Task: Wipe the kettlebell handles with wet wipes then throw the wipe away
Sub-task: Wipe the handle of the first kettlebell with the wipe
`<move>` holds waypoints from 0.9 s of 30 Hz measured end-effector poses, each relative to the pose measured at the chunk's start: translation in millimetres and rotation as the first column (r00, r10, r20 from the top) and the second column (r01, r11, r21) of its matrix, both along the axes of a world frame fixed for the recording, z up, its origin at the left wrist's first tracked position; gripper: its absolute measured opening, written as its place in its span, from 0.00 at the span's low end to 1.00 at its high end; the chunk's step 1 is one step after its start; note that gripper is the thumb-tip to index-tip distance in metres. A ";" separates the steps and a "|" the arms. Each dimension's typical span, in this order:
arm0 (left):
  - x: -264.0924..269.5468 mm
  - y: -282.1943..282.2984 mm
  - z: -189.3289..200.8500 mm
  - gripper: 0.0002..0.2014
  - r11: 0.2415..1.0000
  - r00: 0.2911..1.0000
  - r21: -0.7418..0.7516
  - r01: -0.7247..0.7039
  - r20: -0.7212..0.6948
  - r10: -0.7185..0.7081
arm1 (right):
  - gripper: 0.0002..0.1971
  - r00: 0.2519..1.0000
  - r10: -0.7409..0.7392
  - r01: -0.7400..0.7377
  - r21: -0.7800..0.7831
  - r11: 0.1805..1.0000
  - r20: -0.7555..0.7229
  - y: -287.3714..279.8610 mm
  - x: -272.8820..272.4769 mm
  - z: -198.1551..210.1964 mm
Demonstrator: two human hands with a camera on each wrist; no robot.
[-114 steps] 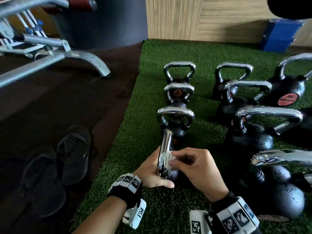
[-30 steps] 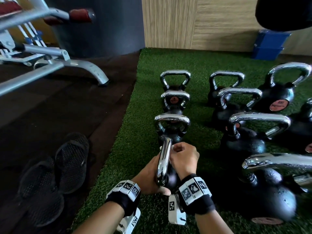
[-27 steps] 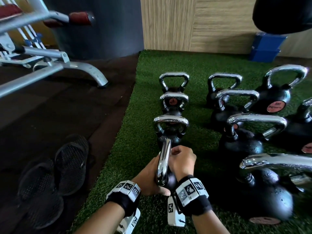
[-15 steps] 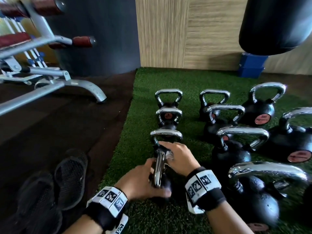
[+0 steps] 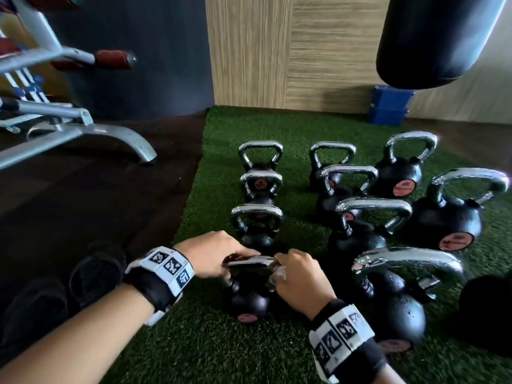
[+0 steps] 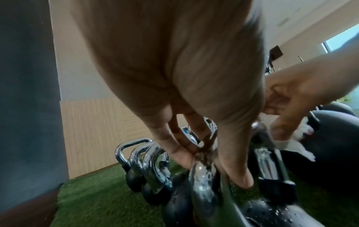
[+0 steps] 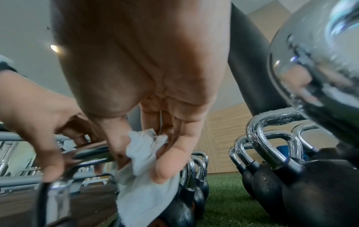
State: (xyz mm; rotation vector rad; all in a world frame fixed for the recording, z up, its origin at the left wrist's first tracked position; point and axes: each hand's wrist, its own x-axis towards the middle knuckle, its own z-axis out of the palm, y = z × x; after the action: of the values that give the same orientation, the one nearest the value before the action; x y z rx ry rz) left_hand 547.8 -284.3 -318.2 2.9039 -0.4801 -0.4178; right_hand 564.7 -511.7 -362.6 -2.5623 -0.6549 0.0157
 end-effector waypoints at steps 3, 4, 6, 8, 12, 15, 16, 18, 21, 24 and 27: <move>5.9 0.3 -5.6 0.45 0.998 0.998 -0.012 0.058 0.018 -0.058 | 0.16 0.999 -0.019 0.020 -0.018 1.000 0.026 -2.8 -11.5 -1.9; 7.4 3.2 -9.1 0.44 0.998 0.998 -0.023 0.055 0.028 -0.055 | 0.15 1.000 -0.005 0.006 -0.023 1.000 0.014 -4.4 -10.6 0.1; 10.6 13.6 -14.0 0.42 0.996 1.000 -0.087 0.013 0.013 -0.012 | 0.15 0.999 0.036 -0.036 0.002 0.999 -0.014 -9.4 -2.2 7.4; 15.4 26.3 -14.1 0.39 0.976 0.997 -0.207 -0.063 -0.056 0.052 | 0.19 1.000 0.018 -0.019 0.145 0.989 0.010 -17.4 13.2 19.8; 33.1 56.3 -5.7 0.19 0.874 0.959 -0.399 -0.277 -0.162 0.230 | 0.21 0.994 -0.100 0.076 0.396 0.915 0.041 -21.8 58.1 49.6; 51.8 84.7 4.8 0.12 0.910 0.934 -0.244 -0.336 -0.214 0.287 | 0.14 0.997 -0.076 0.073 0.361 0.930 -0.007 -5.8 94.6 67.9; 57.2 93.6 9.0 0.13 0.918 0.922 -0.185 -0.350 -0.242 0.303 | 0.13 0.998 -0.059 0.062 0.340 0.938 -0.021 1.1 105.5 73.8; 65.2 108.8 15.6 0.15 0.919 0.899 -0.108 -0.380 -0.278 0.339 | 0.12 0.999 -0.019 0.033 0.286 0.958 -0.050 13.2 122.4 82.7; 74.5 118.1 18.1 0.17 0.897 0.859 -0.060 -0.437 -0.325 0.396 | 0.13 0.996 0.013 0.009 0.255 0.967 -0.084 26.0 139.5 89.5; 78.5 119.6 5.9 0.18 0.878 0.830 -0.058 -0.476 -0.360 0.426 | 0.13 0.994 -0.022 0.048 0.258 0.965 -0.104 32.8 150.7 85.4; 82.2 118.4 -16.6 0.19 0.848 0.810 -0.125 -0.515 -0.393 0.434 | 0.10 0.996 -0.017 0.040 0.261 0.965 -0.089 42.8 156.2 77.7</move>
State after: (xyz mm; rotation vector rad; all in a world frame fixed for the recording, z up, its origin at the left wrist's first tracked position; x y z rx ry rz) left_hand 630.0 -165.8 -334.8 2.5141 0.2488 -0.7230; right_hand 720.9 -469.0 -284.9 -2.3016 -0.5477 0.0276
